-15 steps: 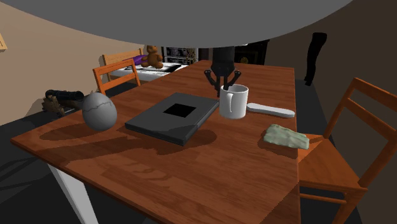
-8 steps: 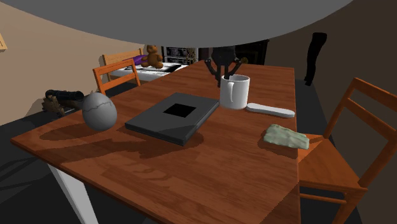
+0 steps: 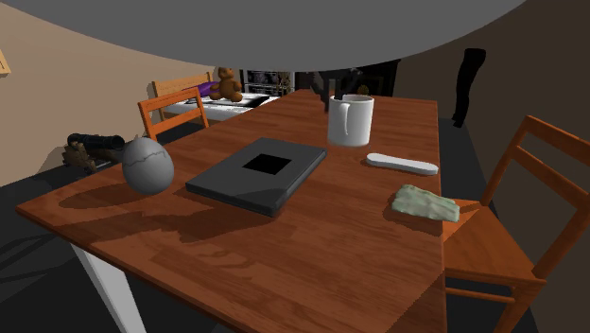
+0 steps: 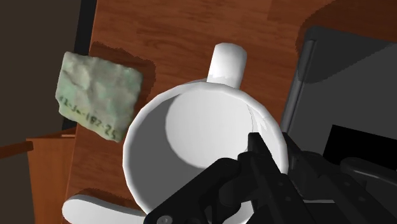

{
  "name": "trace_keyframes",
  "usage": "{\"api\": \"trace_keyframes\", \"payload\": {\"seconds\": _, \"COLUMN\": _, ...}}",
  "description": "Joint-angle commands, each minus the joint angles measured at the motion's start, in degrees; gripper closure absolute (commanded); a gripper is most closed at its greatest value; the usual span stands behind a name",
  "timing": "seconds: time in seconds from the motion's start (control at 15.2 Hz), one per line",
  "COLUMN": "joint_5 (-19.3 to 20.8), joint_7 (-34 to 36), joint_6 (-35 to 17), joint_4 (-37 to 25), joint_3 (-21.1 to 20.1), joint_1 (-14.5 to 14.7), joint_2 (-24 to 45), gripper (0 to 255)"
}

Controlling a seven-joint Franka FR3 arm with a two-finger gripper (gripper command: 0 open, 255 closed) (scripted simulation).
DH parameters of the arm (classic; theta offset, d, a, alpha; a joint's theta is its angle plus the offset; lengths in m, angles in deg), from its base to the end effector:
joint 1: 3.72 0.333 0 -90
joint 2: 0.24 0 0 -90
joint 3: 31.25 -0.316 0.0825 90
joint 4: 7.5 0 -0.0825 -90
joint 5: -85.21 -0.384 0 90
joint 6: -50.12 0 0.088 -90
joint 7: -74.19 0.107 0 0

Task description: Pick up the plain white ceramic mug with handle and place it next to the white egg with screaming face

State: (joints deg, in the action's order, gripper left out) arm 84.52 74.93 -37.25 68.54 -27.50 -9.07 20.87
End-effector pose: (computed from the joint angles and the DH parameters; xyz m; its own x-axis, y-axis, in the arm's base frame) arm 0.6436 -0.0946 0.5121 0.9712 -0.1677 -0.1690 -0.1679 -0.9857 0.0138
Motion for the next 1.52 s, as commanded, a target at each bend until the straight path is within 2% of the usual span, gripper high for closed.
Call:
{"api": "trace_keyframes", "payload": {"seconds": 0.0, "joint_5": -0.02, "joint_7": -0.01, "joint_6": 1.91, "joint_4": -2.16, "joint_3": 0.0, "joint_1": -0.03, "joint_2": 0.24, "gripper": 255}}
{"api": "trace_keyframes", "payload": {"seconds": 0.66, "joint_5": -0.17, "joint_7": -0.11, "joint_6": 11.01, "joint_4": -13.98, "joint_3": 0.03, "joint_1": -0.29, "joint_2": 2.98, "gripper": 255}}
{"api": "trace_keyframes", "payload": {"seconds": 1.06, "joint_5": -0.32, "joint_7": 7.11, "joint_6": 7.96, "joint_4": -4.83, "joint_3": -2.22, "joint_1": 4.87, "joint_2": -3.17, "gripper": 255}}
{"api": "trace_keyframes", "payload": {"seconds": 1.45, "joint_5": -0.82, "joint_7": 14.6, "joint_6": 6.35, "joint_4": -0.07, "joint_3": -4.92, "joint_1": 9.7, "joint_2": -6.46, "gripper": 255}}
